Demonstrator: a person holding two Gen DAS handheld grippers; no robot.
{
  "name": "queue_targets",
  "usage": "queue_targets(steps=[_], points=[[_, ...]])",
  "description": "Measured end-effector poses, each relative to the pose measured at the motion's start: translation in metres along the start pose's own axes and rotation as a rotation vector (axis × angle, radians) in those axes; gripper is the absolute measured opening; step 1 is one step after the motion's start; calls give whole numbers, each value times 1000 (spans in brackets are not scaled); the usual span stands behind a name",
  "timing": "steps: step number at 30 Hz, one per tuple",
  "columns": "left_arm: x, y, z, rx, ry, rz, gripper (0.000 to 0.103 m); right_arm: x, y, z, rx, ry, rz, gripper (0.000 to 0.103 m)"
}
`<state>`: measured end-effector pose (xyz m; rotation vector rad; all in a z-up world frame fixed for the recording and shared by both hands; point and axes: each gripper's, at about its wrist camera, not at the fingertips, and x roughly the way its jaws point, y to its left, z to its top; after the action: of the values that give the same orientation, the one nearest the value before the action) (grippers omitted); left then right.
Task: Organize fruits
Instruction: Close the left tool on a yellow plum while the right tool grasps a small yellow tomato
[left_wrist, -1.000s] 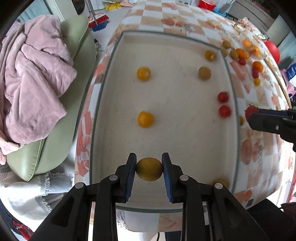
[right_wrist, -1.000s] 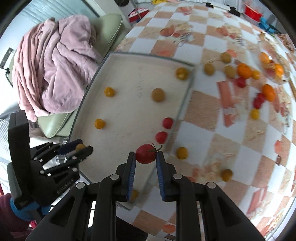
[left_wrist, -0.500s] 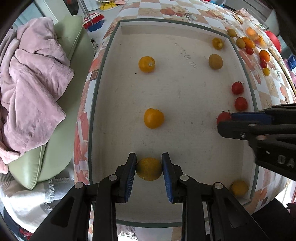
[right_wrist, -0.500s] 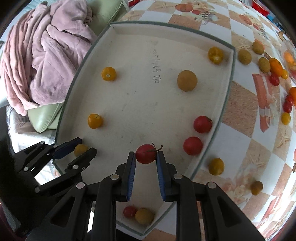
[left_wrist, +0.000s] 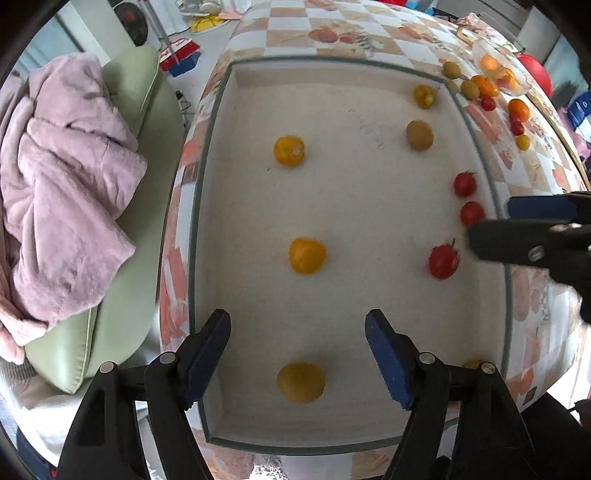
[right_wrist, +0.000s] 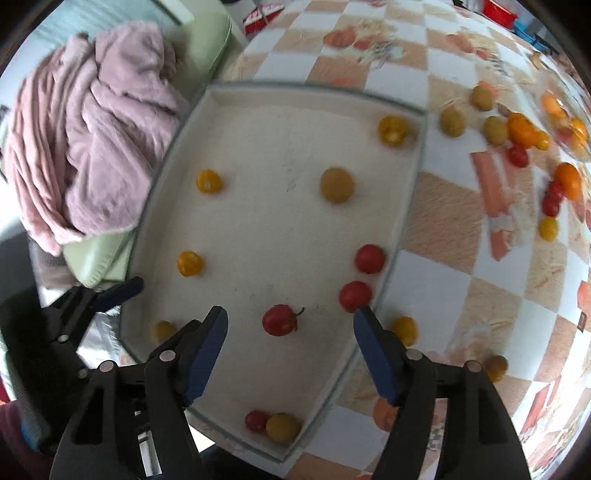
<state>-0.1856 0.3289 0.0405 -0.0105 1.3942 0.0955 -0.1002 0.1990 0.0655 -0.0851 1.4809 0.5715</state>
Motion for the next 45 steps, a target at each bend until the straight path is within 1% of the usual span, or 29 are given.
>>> queue_targets(steps=[4, 6, 11, 14, 17, 21, 25, 29, 32, 38, 42, 45], points=[[-14, -13, 14, 45, -38, -6, 76, -29, -45, -12, 102, -51, -22, 79], [-22, -23, 22, 73, -64, -16, 76, -40, -73, -23, 168, -68, -56, 79], [-41, -58, 45, 140, -124, -51, 76, -51, -130, -58, 306, -66, -118, 79], [-46, -73, 59, 166, -147, -71, 76, -51, -152, -73, 359, -60, -130, 79], [-49, -93, 71, 183, -155, -96, 76, -52, -164, -86, 373, -51, -134, 79], [-45, -120, 87, 230, -163, -94, 76, -49, -167, -90, 356, -44, -135, 79], [-41, -134, 109, 239, -182, -84, 76, -39, -162, -84, 308, -34, -139, 79], [-31, -139, 139, 226, -196, -60, 76, -27, -155, -78, 262, -26, -141, 70], [-19, -141, 159, 225, -205, -39, 76, -21, -153, -74, 245, -25, -139, 68], [16, -150, 193, 222, -176, -17, 76, -11, -147, -68, 210, -24, -143, 67], [40, -160, 206, 240, -144, -3, 76, -6, -141, -66, 190, -28, -158, 67], [53, -166, 210, 249, -119, 5, 76, -4, -137, -64, 177, -29, -170, 65]])
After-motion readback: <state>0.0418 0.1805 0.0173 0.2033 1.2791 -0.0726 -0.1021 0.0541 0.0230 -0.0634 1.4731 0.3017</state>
